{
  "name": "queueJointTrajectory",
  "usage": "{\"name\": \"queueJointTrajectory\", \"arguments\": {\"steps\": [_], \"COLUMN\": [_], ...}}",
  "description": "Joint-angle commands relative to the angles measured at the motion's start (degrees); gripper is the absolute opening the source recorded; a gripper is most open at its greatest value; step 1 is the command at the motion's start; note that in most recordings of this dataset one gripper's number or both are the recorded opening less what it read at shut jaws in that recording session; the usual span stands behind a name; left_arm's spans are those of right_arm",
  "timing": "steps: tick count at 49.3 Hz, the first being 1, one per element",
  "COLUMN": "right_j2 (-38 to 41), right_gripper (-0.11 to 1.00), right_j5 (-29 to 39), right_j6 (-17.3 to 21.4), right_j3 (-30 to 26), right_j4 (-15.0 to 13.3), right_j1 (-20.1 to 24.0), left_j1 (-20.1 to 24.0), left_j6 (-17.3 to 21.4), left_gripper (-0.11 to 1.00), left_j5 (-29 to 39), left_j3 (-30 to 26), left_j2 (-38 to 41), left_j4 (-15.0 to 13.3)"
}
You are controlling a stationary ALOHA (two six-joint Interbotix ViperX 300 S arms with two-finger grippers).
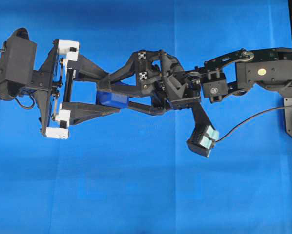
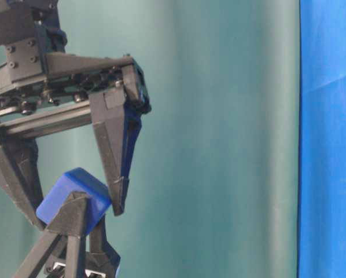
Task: Handover the blue block to the right arm after grasping it with the left arm, then place it in the designated position.
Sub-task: 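Move the right gripper to the cube held by the left gripper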
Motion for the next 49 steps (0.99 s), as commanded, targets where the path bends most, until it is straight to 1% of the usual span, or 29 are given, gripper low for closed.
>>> {"name": "queueJointTrajectory", "arguments": {"steps": [1, 10, 13, 16, 20, 21, 49], "right_j2": [-0.7, -0.8, -0.9, -1.0, -1.0, -0.9, -1.0], "right_gripper": [0.93, 0.92, 0.9, 0.8, 0.59, 0.55, 0.55], "right_j5": [-0.2, 0.0, 1.0, 2.2, 3.1, 3.2, 4.7], "right_j6": [0.1, -0.2, -0.2, -0.1, -0.1, -0.1, 1.5], "right_j3": [-1.6, -1.4, -1.3, -1.2, -1.2, -1.3, -1.2], "right_j4": [0.1, 0.1, 0.1, 0.1, 0.0, 0.1, 0.2], "right_j1": [-0.1, 0.0, 0.0, 0.0, 0.1, 0.0, 0.0], "left_j1": [0.2, 0.2, 0.2, 0.2, 0.1, 0.1, 0.1], "left_j6": [-0.1, -0.1, -0.1, -0.1, -0.1, -0.1, -0.1], "left_gripper": [0.46, 0.46, 0.46, 0.46, 0.46, 0.46, 0.46], "left_j5": [-0.2, -0.2, -0.2, -0.2, -0.2, -0.2, -0.2], "left_j3": [-0.6, -0.6, -0.6, -0.6, -0.6, -0.6, -0.7], "left_j2": [-0.9, -0.9, -0.9, -0.9, -0.9, -0.9, -0.9], "left_j4": [-0.1, -0.1, -0.1, -0.1, -0.1, -0.1, -0.1]}}
